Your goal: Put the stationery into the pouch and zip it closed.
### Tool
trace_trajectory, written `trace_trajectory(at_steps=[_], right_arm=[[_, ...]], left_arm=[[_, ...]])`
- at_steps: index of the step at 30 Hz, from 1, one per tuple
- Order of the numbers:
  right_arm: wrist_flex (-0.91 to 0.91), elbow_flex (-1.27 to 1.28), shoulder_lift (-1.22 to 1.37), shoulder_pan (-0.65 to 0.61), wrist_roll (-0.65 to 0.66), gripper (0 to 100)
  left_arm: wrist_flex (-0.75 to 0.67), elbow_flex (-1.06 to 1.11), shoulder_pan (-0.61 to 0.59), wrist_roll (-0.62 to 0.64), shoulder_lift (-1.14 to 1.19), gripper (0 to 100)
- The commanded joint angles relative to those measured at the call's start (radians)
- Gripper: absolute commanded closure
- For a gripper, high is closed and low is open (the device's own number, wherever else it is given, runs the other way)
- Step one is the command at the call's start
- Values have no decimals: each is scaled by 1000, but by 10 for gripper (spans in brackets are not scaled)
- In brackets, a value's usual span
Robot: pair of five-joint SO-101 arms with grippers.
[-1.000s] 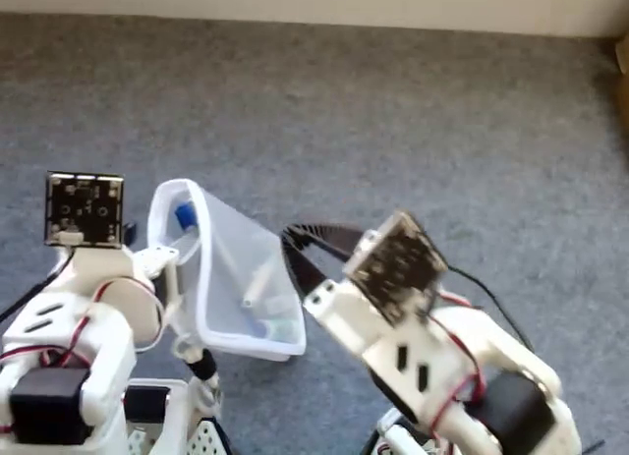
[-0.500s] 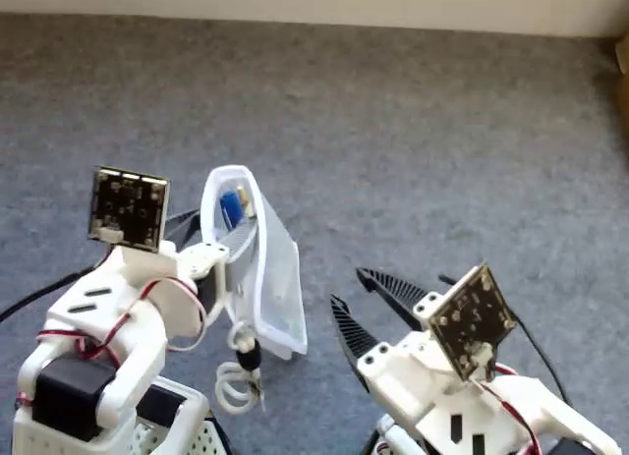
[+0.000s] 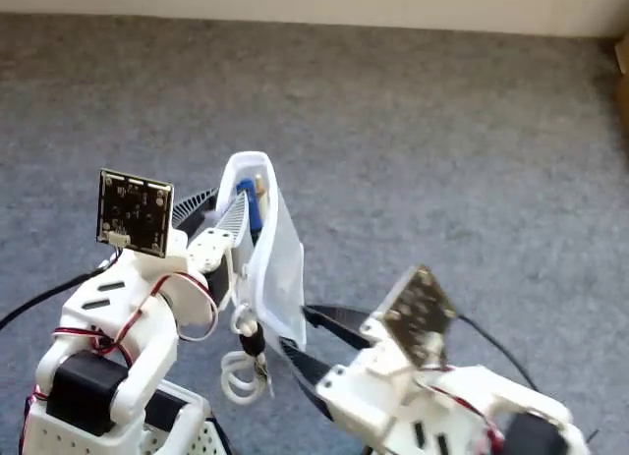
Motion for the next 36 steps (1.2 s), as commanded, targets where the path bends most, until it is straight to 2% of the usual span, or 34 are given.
trace_trajectory(at_steps=[1,6,13,18,23,29,36], right_arm=[[-133,84,38,-13,-14,860],[-248,203,38,-13,-14,860],[-249,223,36,-15,-14,841],[-140,166,36,-58,-14,716],[-77,61,36,-105,-14,702],[-196,122,36,-111,-14,702],[-418,262,36,-111,-9,702]], left_arm=[[-5,22,21,8,1,900],[-2,25,16,8,1,900],[0,27,15,5,1,900],[-6,27,13,3,1,900],[-48,41,15,5,1,913],[-97,79,21,8,2,912],[-92,79,21,8,2,912]])
